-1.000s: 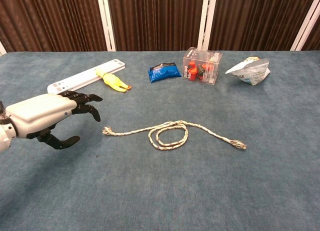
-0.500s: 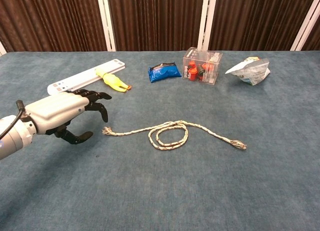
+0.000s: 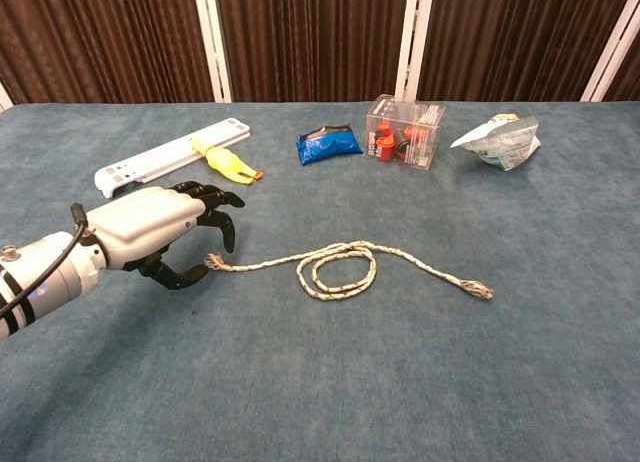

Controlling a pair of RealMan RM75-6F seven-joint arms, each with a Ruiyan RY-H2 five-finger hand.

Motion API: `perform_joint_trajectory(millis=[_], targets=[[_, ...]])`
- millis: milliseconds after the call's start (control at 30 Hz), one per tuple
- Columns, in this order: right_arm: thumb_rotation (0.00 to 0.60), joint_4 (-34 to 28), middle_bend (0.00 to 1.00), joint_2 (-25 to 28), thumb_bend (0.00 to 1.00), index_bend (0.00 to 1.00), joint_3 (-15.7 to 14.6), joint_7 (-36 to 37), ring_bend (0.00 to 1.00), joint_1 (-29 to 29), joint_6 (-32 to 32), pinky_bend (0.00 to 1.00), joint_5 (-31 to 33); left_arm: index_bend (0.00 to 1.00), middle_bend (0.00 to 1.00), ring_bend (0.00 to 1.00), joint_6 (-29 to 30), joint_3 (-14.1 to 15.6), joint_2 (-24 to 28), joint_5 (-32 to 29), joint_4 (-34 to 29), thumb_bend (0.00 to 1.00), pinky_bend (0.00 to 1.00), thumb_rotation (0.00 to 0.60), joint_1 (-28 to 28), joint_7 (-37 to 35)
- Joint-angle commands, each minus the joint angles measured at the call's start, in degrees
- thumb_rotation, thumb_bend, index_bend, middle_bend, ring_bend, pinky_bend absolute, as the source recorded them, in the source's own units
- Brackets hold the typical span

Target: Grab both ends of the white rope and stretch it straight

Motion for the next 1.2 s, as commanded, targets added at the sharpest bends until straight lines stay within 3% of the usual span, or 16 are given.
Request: perform_joint_trajectory(millis=[33,733,1200], targets=[[0.472,0.00,0.00,0.03,0.30,0.00,0.06,0.08,0.00,-0.01,-0.01,0.00,0.09,0.41,0.09,0.00,-0.91,-0.01,-1.30,-0.95,1.81,0.45,0.03,0.600,-0.62,0.18],[0.473,-0.28,0.00,0.20,0.30,0.00,0.12,-0.25,0.00,-0.03,-0.30,0.00,0.55,0.52,0.13,0.00,-0.65,0.63,-3.86,-1.88,6.22,0.45,0.04,0.600,-1.95,-1.35],[0.481,0.78,0.00,-1.98,0.30,0.00,0.41,-1.49,0.00,0.63,-0.70,0.00,0.33,0.63,0.15,0.00,2.66,1.48,-2.85,-0.30,5.23,0.45,0.05,0.600,-1.46,-3.47]])
